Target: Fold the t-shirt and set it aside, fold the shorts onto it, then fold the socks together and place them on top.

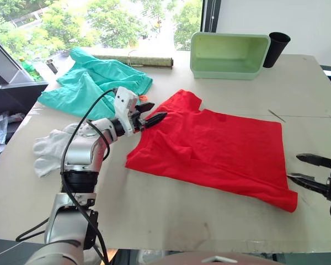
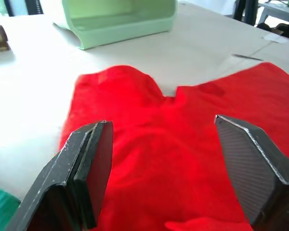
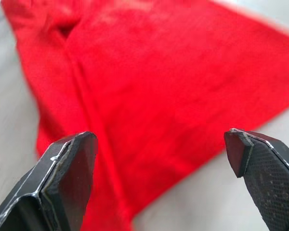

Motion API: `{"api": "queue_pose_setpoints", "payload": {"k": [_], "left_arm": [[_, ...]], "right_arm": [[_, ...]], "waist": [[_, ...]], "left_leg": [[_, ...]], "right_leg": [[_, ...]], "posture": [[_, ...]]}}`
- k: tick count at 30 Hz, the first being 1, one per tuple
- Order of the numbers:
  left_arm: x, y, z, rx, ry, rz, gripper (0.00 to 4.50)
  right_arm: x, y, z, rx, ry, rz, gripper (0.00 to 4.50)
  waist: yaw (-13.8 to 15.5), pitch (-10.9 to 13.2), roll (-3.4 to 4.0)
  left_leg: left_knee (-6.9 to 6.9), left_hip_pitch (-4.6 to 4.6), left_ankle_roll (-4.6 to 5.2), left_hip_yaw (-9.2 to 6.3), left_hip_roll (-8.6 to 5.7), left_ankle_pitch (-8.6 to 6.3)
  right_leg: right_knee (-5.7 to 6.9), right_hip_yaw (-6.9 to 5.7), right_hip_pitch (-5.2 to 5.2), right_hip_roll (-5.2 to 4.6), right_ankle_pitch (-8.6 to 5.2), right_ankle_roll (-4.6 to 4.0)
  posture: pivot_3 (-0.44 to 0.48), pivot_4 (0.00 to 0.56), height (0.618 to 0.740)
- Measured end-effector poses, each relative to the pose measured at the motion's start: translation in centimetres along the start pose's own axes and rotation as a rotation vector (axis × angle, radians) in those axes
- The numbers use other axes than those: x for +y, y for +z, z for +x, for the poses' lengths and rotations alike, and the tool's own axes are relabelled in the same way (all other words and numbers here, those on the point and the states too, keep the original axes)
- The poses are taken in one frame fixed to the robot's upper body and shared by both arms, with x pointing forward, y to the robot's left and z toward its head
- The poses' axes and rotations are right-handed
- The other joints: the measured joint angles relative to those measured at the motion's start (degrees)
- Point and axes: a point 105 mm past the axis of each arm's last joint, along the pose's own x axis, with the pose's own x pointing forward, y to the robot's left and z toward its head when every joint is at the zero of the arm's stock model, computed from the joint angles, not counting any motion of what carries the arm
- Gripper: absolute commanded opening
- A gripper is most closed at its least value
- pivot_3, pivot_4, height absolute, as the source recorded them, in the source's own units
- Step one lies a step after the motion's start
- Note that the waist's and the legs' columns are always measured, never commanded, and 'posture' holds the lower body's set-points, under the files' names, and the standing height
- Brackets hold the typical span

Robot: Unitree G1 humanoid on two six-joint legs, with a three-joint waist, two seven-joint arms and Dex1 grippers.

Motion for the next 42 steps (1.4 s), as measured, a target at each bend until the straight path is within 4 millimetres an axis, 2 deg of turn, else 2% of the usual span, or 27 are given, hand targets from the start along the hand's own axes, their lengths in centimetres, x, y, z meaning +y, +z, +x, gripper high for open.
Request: {"api": "queue_pose_setpoints", "payload": {"k": [2, 4, 5, 6, 8, 10, 16, 18, 20, 22, 23, 25, 33, 42], "left_arm": [[1.3, 0.5, 1.1, 0.014, 0.012, 0.047, 3.60], [2.6, 2.2, 2.6, 0.006, 0.034, 0.100, 3.60], [2.8, 2.7, 2.7, -0.003, 0.036, 0.118, 3.60], [3.8, 3.6, 3.5, -0.003, 0.059, 0.142, 3.60], [4.5, 4.1, 4.7, 0.014, 0.076, 0.151, 3.60], [4.7, 3.9, 6.4, 0.056, 0.107, 0.143, 3.60], [4.5, 2.1, 8.3, 0.159, 0.192, 0.126, 3.60], [4.3, 1.9, 8.6, 0.163, 0.193, 0.126, 3.60], [3.4, 0.8, 10.0, 0.218, 0.232, 0.141, 3.60], [2.7, 0.1, 10.7, 0.252, 0.238, 0.163, 3.60], [2.6, -0.3, 10.7, 0.271, 0.245, 0.171, 3.60], [2.9, -0.4, 10.6, 0.277, 0.265, 0.175, 3.60], [3.5, -1.1, 10.2, 0.310, 0.324, 0.150, 3.60], [2.1, -2.1, 11.3, 0.312, 0.334, -0.010, 3.60]], "right_arm": [[-1.7, 0.8, 1.5, -0.004, -0.046, -0.031, 4.50], [-2.8, 1.9, 2.8, -0.009, -0.060, -0.075, 4.50], [-2.9, 2.0, 3.0, -0.008, -0.058, -0.086, 4.50], [-3.6, 2.0, 3.7, 0.009, -0.064, -0.090, 4.50], [-4.7, 2.1, 4.4, 0.034, -0.074, -0.094, 4.50], [-6.1, 2.4, 5.3, 0.066, -0.088, -0.105, 4.50], [-7.9, 2.7, 6.3, 0.110, -0.140, -0.131, 4.50], [-8.0, 2.8, 6.5, 0.105, -0.144, -0.133, 4.50], [-8.0, 3.1, 7.6, 0.074, -0.155, -0.127, 4.50], [-6.9, 3.6, 8.5, 0.055, -0.124, -0.136, 4.50], [-5.9, 4.0, 8.9, 0.039, -0.095, -0.141, 4.50], [-5.2, 4.4, 9.0, 0.022, -0.091, -0.140, 4.50], [-5.3, 3.5, 9.0, 0.028, -0.144, -0.118, 4.50], [-5.9, 4.5, 9.2, -0.009, -0.198, -0.141, 4.50]], "waist": [[0.00, 0.03, -0.06], [0.12, 0.07, -0.10], [0.17, 0.07, -0.09], [0.17, 0.03, -0.18], [0.08, 0.03, -0.18], [-0.04, 0.06, -0.22], [-0.11, 0.07, -0.24], [-0.12, 0.07, -0.24], [-0.08, 0.07, -0.24], [-0.08, 0.07, -0.24], [-0.13, 0.07, -0.24], [-0.25, 0.07, -0.24], [-0.19, 0.07, -0.24], [-0.20, 0.06, -0.23]], "left_leg": [[0.03, 0.02, 0.03, 0.05, -0.03, 0.00], [0.09, -0.18, 0.13, 0.05, -0.06, 0.05], [0.10, -0.27, 0.13, 0.01, -0.07, 0.06], [0.13, -0.36, -0.07, 0.03, -0.09, 0.18], [0.13, -0.50, -0.02, 0.09, -0.13, 0.16], [0.08, -0.60, 0.11, 0.20, -0.18, 0.07], [-0.08, -0.59, 0.12, 0.55, -0.24, 0.05], [-0.07, -0.58, 0.11, 0.59, -0.23, 0.05], [0.01, -0.57, 0.11, 0.59, -0.20, 0.05], [0.04, -0.58, 0.11, 0.53, -0.19, 0.05], [0.03, -0.58, 0.11, 0.44, -0.17, 0.05], [0.02, -0.55, 0.11, 0.42, -0.16, 0.05], [0.07, -0.56, 0.12, 0.45, -0.16, 0.05], [0.07, -0.50, 0.11, 0.47, -0.16, 0.05]], "right_leg": [[0.03, -0.10, 0.00, 0.01, 0.06, 0.05], [0.06, -0.20, -0.15, 0.03, 0.09, 0.16], [0.06, -0.19, -0.20, 0.00, 0.17, 0.05], [0.02, -0.25, -0.23, -0.01, 0.17, 0.06], [-0.14, -0.24, -0.32, -0.03, 0.20, 0.13], [-0.26, -0.17, -0.40, -0.07, 0.24, 0.26], [-0.25, -0.14, -0.52, -0.14, 0.19, 0.36], [-0.24, -0.13, -0.52, -0.14, 0.19, 0.36], [-0.20, -0.09, -0.49, -0.15, 0.19, 0.36], [-0.16, -0.07, -0.50, -0.16, 0.20, 0.36], [-0.15, -0.06, -0.52, -0.15, 0.20, 0.36], [-0.14, -0.03, -0.53, -0.15, 0.20, 0.36], [-0.13, -0.02, -0.52, -0.15, 0.20, 0.36], [-0.10, 0.00, -0.51, -0.14, 0.20, 0.36]], "posture": [[0.000, 0.150, 0.740], [0.000, 0.150, 0.740], [0.000, 0.150, 0.740], [0.000, 0.150, 0.740], [0.000, 0.150, 0.740], [0.000, 0.150, 0.740], [0.000, 0.150, 0.740], [0.000, 0.150, 0.740], [0.000, 0.150, 0.740], [0.000, 0.150, 0.740], [0.000, 0.150, 0.740], [0.000, 0.150, 0.740], [0.000, 0.150, 0.740], [0.000, 0.150, 0.740]]}}
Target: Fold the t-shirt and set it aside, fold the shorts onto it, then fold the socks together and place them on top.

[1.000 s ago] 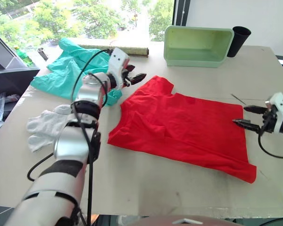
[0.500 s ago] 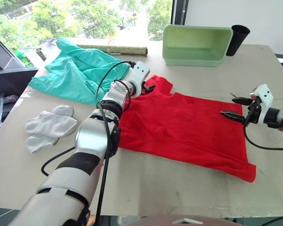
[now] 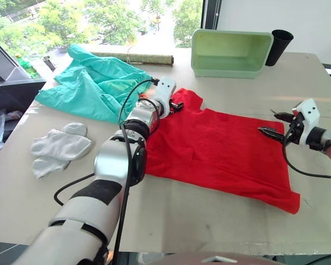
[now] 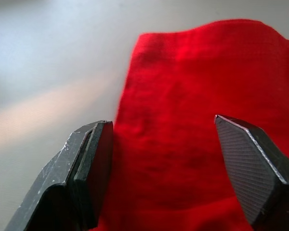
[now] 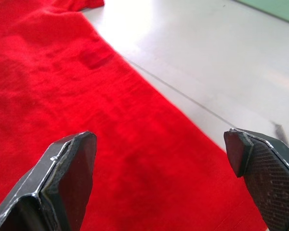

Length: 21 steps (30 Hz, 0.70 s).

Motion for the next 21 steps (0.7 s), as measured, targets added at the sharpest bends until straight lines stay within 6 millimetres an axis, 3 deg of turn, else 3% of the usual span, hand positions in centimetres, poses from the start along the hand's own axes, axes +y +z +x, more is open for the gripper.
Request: {"api": "queue_pose_setpoints", "payload": {"k": [1, 2, 4, 7, 8, 21], "left_arm": [[0.0, -0.1, 0.0, 0.006, 0.000, -0.006, 3.60], [0.0, -0.1, 0.0, 0.008, 0.001, -0.007, 3.11], [0.4, -0.1, -0.1, 0.013, 0.019, -0.018, 2.59], [1.4, -0.5, -0.5, 0.016, 0.046, -0.029, 0.98], [1.4, -0.5, -0.5, 0.016, 0.046, -0.029, 0.77], [2.6, -1.1, -0.9, -0.001, 0.068, -0.071, 0.77]], "right_arm": [[-0.2, 0.2, -0.1, -0.009, -0.011, -0.003, 4.50], [-0.3, 0.3, -0.2, -0.012, -0.017, -0.003, 4.50], [-0.6, 0.3, -0.4, -0.019, -0.036, -0.001, 4.50], [-0.9, 0.0, -0.8, -0.021, -0.061, 0.010, 4.50], [-0.9, 0.0, -0.9, -0.021, -0.062, 0.010, 4.50], [-1.6, 0.8, 0.1, -0.057, -0.073, -0.001, 4.50]], "waist": [[0.00, 0.00, 0.00], [-0.01, 0.00, 0.00], [-0.02, 0.00, 0.00], [-0.17, -0.02, 0.01], [-0.17, -0.02, 0.01], [-1.31, -0.03, 0.01]], "left_leg": [[0.00, 0.01, 0.00, 0.00, 0.00, 0.00], [0.00, 0.01, 0.00, 0.00, 0.00, 0.00], [0.00, 0.02, 0.00, 0.00, 0.01, 0.00], [-0.01, 0.05, 0.00, 0.01, 0.01, 0.00], [-0.01, 0.05, 0.00, 0.01, 0.02, 0.00], [0.07, 0.23, -0.01, 0.11, 0.02, 0.00]], "right_leg": [[0.01, 0.00, 0.01, 0.00, 0.00, 0.00], [0.02, 0.00, 0.01, 0.01, 0.00, 0.00], [0.02, 0.02, 0.01, 0.01, 0.00, 0.00], [0.03, 0.03, 0.02, 0.01, 0.00, 0.00], [0.03, 0.03, 0.02, 0.01, 0.00, 0.00], [0.33, 0.16, 0.06, -0.02, 0.00, 0.00]], "posture": [[0.000, 0.150, 0.740], [0.000, 0.150, 0.740], [0.000, 0.150, 0.740], [0.000, 0.150, 0.740], [0.000, 0.150, 0.740], [0.000, 0.150, 0.740]]}}
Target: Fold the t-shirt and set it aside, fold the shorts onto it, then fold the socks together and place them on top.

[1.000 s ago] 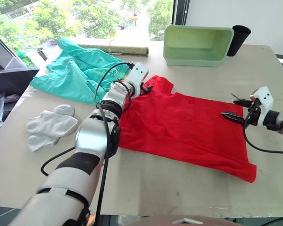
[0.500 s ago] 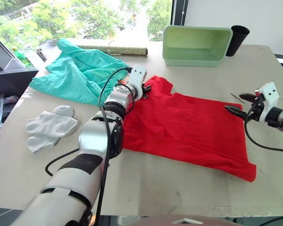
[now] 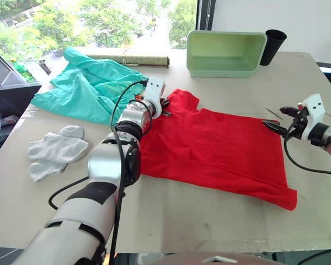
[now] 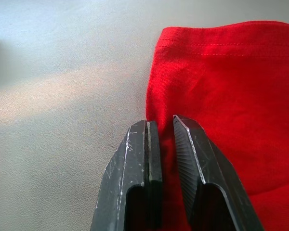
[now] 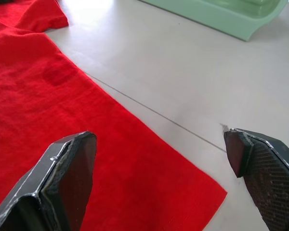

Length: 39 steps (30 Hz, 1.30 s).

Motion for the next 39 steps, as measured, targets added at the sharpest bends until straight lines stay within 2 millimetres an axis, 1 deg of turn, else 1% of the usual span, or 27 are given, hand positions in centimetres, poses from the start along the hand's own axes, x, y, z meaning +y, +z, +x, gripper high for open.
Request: {"api": "queue_pose_setpoints", "payload": {"k": [3, 4, 5, 7, 9, 12, 14, 16, 18, 20, 21, 23, 24, 25, 27, 28, 30, 31, 33, 35, 39], "left_arm": [[-0.2, 0.5, -0.1, -0.044, -0.041, -0.029, 0.77], [-0.3, 0.7, -0.2, -0.065, -0.058, -0.043, 1.31], [-0.3, 0.9, -0.2, -0.078, -0.066, -0.049, 1.47], [0.2, 1.5, -0.4, -0.111, -0.060, -0.037, 2.48], [0.7, 2.6, -0.8, -0.161, -0.058, -0.012, 3.41], [1.3, 5.0, -1.8, -0.262, -0.106, -0.006, 3.41], [1.8, 6.7, -3.0, -0.335, -0.167, 0.020, 3.41], [2.3, 7.8, -4.5, -0.394, -0.250, 0.063, 3.41], [2.7, 8.1, -6.1, -0.432, -0.336, 0.105, 3.41], [2.9, 7.1, -7.3, -0.424, -0.396, 0.134, 3.41], [3.1, 5.8, -8.5, -0.402, -0.439, 0.166, 3.41], [3.7, 1.2, -11.1, -0.281, -0.511, 0.194, 3.41], [3.9, -0.2, -12.0, -0.237, -0.528, 0.198, 3.41], [3.8, -1.4, -13.1, -0.204, -0.548, 0.205, 3.41], [3.4, -3.3, -15.8, -0.143, -0.600, 0.219, 3.41], [3.0, -4.2, -17.5, -0.116, -0.629, 0.222, 3.41], [2.3, -5.6, -19.6, -0.060, -0.677, 0.231, 3.41], [2.1, -6.0, -20.1, -0.042, -0.695, 0.231, 3.41], [1.3, -7.6, -21.6, 0.023, -0.758, 0.230, 3.41], [1.2, -8.6, -22.3, 0.075, -0.779, 0.228, 3.41], [1.5, -8.7, -22.4, 0.097, -0.766, 0.261, 3.41]], "right_arm": [[-0.1, 0.0, 0.1, -0.003, 0.002, 0.006, 4.50], [-0.1, -0.1, 0.3, -0.006, 0.005, 0.009, 4.50], [0.1, -0.1, 0.4, -0.010, 0.009, 0.010, 4.50], [0.4, -0.2, 0.7, -0.015, 0.019, 0.014, 4.50], [0.5, -0.2, 0.8, -0.019, 0.024, 0.018, 4.50], [0.8, -0.1, 1.1, -0.029, 0.033, 0.021, 4.50], [1.0, 0.1, 1.2, -0.041, 0.042, 0.024, 4.50], [1.3, 0.6, 1.1, -0.064, 0.063, 0.019, 4.50], [1.9, 0.9, 0.8, -0.087, 0.097, -0.001, 4.50], [2.5, 1.0, 0.6, -0.100, 0.126, -0.010, 4.50], [3.1, 1.0, 0.4, -0.108, 0.148, -0.017, 4.50], [4.2, 0.7, -0.7, -0.130, 0.200, -0.015, 4.50], [4.5, 0.6, -1.1, -0.138, 0.218, -0.010, 4.50], [5.0, 0.5, -1.6, -0.140, 0.241, -0.018, 4.50], [6.0, -0.3, -3.2, -0.103, 0.292, -0.045, 4.50], [6.3, -0.8, -4.1, -0.076, 0.308, -0.061, 4.50], [6.6, -1.4, -5.1, -0.044, 0.315, -0.069, 4.50], [6.7, -1.4, -5.3, -0.043, 0.318, -0.070, 4.50], [6.9, -1.3, -5.7, -0.053, 0.325, -0.067, 4.50], [6.8, -1.4, -5.9, -0.051, 0.322, -0.065, 4.50], [7.0, -1.2, -5.9, -0.061, 0.329, -0.066, 4.50]], "waist": [[-0.03, 0.01, -0.02], [-0.02, 0.01, -0.02], [-0.02, 0.01, -0.02], [-0.03, 0.02, -0.02], [-0.01, 0.02, -0.02], [-0.02, 0.02, -0.02], [-0.10, 0.02, -0.02], [-0.19, 0.02, -0.01], [-0.20, 0.01, 0.01], [-0.21, 0.00, 0.03], [-0.38, 0.00, 0.03], [-0.60, 0.01, 0.04], [-0.54, 0.01, 0.03], [-0.50, 0.01, 0.02], [-0.09, 0.02, 0.03], [0.08, 0.02, 0.03], [0.27, 0.02, 0.04], [0.31, 0.02, 0.04], [0.14, 0.01, 0.04], [0.12, 0.01, 0.04], [0.18, 0.01, 0.05]], "left_leg": [[0.03, -0.03, 0.00, 0.00, 0.01, 0.00], [0.05, -0.06, 0.00, 0.00, 0.01, 0.00], [0.06, -0.08, 0.00, 0.00, 0.01, 0.00], [0.07, -0.12, 0.00, 0.01, 0.01, 0.00], [0.07, -0.14, 0.00, 0.01, 0.01, 0.00], [0.07, -0.17, 0.00, 0.02, 0.01, 0.00], [0.07, -0.15, -0.01, 0.04, 0.01, 0.00], [0.06, -0.15, -0.01, 0.05, 0.03, 0.00], [0.05, -0.13, -0.01, 0.05, 0.05, 0.00], [0.04, -0.11, -0.01, 0.08, 0.05, 0.00], [0.02, -0.11, -0.01, 0.10, 0.06, 0.00], [-0.01, -0.13, -0.02, 0.11, 0.10, 0.00], [0.01, -0.13, -0.02, 0.09, 0.11, 0.00], [0.02, -0.18, -0.02, 0.09, 0.12, 0.00], [0.04, -0.18, -0.01, 0.00, 0.11, -0.01], [0.04, -0.16, -0.01, -0.02, 0.10, -0.01], [0.06, -0.08, -0.01, -0.12, 0.08, -0.03], [0.07, -0.06, -0.02, -0.13, 0.08, -0.02], [0.07, 0.08, -0.18, -0.14, 0.10, -0.14], [0.06, 0.18, -0.11, -0.15, 0.16, -0.17], [0.00, 0.18, -0.14, -0.20, 0.17, -0.15]], "right_leg": [[0.05, -0.01, -0.03, -0.01, 0.00, 0.00], [0.06, -0.01, -0.06, -0.01, 0.00, 0.00], [0.06, -0.01, -0.07, -0.02, 0.00, 0.00], [0.07, 0.00, -0.12, -0.02, 0.00, 0.00], [0.08, -0.01, -0.14, -0.02, 0.00, 0.00], [0.08, -0.02, -0.16, -0.02, 0.00, 0.00], [0.09, -0.01, -0.18, -0.01, 0.00, -0.01], [0.10, -0.01, -0.20, 0.00, 0.00, -0.01], [0.11, 0.00, -0.19, 0.01, 0.00, -0.01], [0.15, 0.07, -0.20, 0.00, 0.00, -0.02], [0.13, 0.12, -0.23, 0.01, 0.00, -0.02], [0.17, 0.19, -0.28, 0.02, 0.00, -0.03], [0.19, 0.19, -0.28, 0.03, 0.00, -0.03], [0.19, 0.17, -0.32, 0.03, 0.00, -0.03], [0.18, 0.31, -0.27, -0.12, -0.01, -0.03], [0.17, 0.32, -0.24, -0.24, -0.01, -0.03], [0.07, 0.23, -0.08, -0.41, -0.02, -0.05], [0.06, 0.22, -0.06, -0.43, -0.02, -0.05], [0.07, 0.23, 0.02, -0.47, -0.05, -0.35], [0.08, 0.18, 0.08, -0.47, -0.07, -0.36], [0.08, 0.15, 0.08, -0.48, 0.02, -0.55]], "posture": [[0.000, 0.150, 0.740], [0.000, 0.150, 0.740], [0.000, 0.150, 0.740], [0.000, 0.150, 0.740], [0.000, 0.150, 0.740], [0.000, 0.150, 0.740], [0.000, 0.150, 0.740], [0.000, 0.150, 0.740], [0.000, 0.150, 0.740], [0.000, 0.150, 0.740], [0.000, 0.150, 0.740], [0.000, 0.150, 0.740], [0.000, 0.150, 0.740], [0.000, 0.150, 0.740], [0.000, 0.150, 0.740], [0.000, 0.150, 0.740], [0.000, 0.150, 0.740], [0.000, 0.150, 0.740], [0.000, 0.150, 0.740], [0.000, 0.150, 0.740], [0.000, 0.150, 0.740]]}}
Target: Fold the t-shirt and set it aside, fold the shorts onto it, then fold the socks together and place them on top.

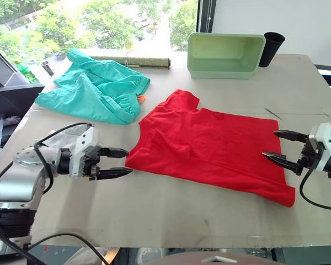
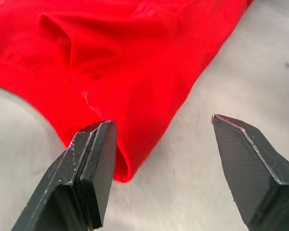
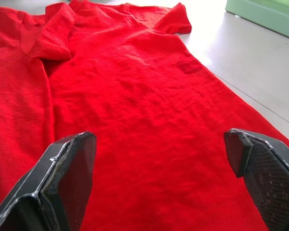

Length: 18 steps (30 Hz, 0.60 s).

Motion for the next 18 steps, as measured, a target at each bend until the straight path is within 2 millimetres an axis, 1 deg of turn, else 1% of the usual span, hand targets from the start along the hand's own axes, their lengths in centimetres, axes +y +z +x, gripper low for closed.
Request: {"api": "queue_pose_setpoints", "payload": {"k": [4, 9, 10, 12, 14, 17, 18], "left_arm": [[0.8, -0.7, 0.4, 0.033, 0.048, 0.034, 3.41], [0.8, -1.3, 1.1, 0.050, 0.045, 0.036, 3.41], [0.6, -1.5, 1.3, 0.058, 0.032, 0.038, 3.18], [-0.1, -2.3, 1.5, 0.077, -0.005, 0.018, 2.53], [-0.5, -2.8, 1.5, 0.098, -0.030, 0.006, 1.68], [-0.9, -3.3, 1.0, 0.132, -0.051, -0.007, 0.23], [-1.1, -3.5, 0.8, 0.145, -0.056, -0.020, 0.06]], "right_arm": [[0.0, 0.5, 0.2, -0.018, 0.007, -0.010, 4.50], [0.2, 0.3, 0.1, -0.013, 0.014, -0.012, 4.50], [0.2, 0.2, 0.1, -0.009, 0.015, -0.013, 4.50], [0.3, 0.1, 0.0, -0.007, 0.015, -0.015, 4.50], [0.4, 0.0, 0.0, -0.005, 0.014, -0.015, 4.50], [0.4, -0.1, -0.1, -0.003, 0.014, -0.015, 4.50], [0.4, -0.1, -0.1, -0.004, 0.014, -0.016, 4.50]], "waist": [[-0.02, 0.00, 0.00], [0.00, 0.00, 0.00], [0.00, 0.00, 0.00], [-0.04, 0.00, 0.00], [-0.09, 0.00, 0.00], [-0.07, 0.00, 0.00], [-0.08, 0.00, 0.00]], "left_leg": [[-0.17, -0.04, 0.15, 0.03, -0.01, 0.20], [-0.18, -0.12, 0.09, 0.03, -0.01, 0.24], [-0.18, -0.12, 0.20, 0.04, -0.01, 0.17], [-0.17, -0.13, 0.22, 0.04, -0.01, 0.16], [-0.17, -0.13, 0.23, 0.04, 0.01, 0.15], [-0.17, -0.13, 0.23, 0.04, 0.02, 0.15], [-0.18, -0.13, 0.23, 0.04, 0.02, 0.15]], "right_leg": [[-0.05, 0.00, -0.06, 0.05, 0.05, 0.11], [-0.06, -0.07, -0.13, 0.11, 0.08, 0.17], [-0.06, -0.06, -0.13, 0.11, 0.07, 0.17], [-0.07, -0.05, -0.15, 0.10, 0.07, 0.18], [-0.07, -0.05, -0.17, 0.10, 0.07, 0.17], [-0.07, -0.04, -0.19, 0.08, 0.03, 0.10], [-0.07, -0.03, -0.20, 0.08, 0.00, 0.04]], "posture": [[0.000, 0.150, 0.740], [0.000, 0.150, 0.740], [0.000, 0.150, 0.740], [0.000, 0.150, 0.740], [0.000, 0.150, 0.740], [0.000, 0.150, 0.740], [0.000, 0.150, 0.740]]}}
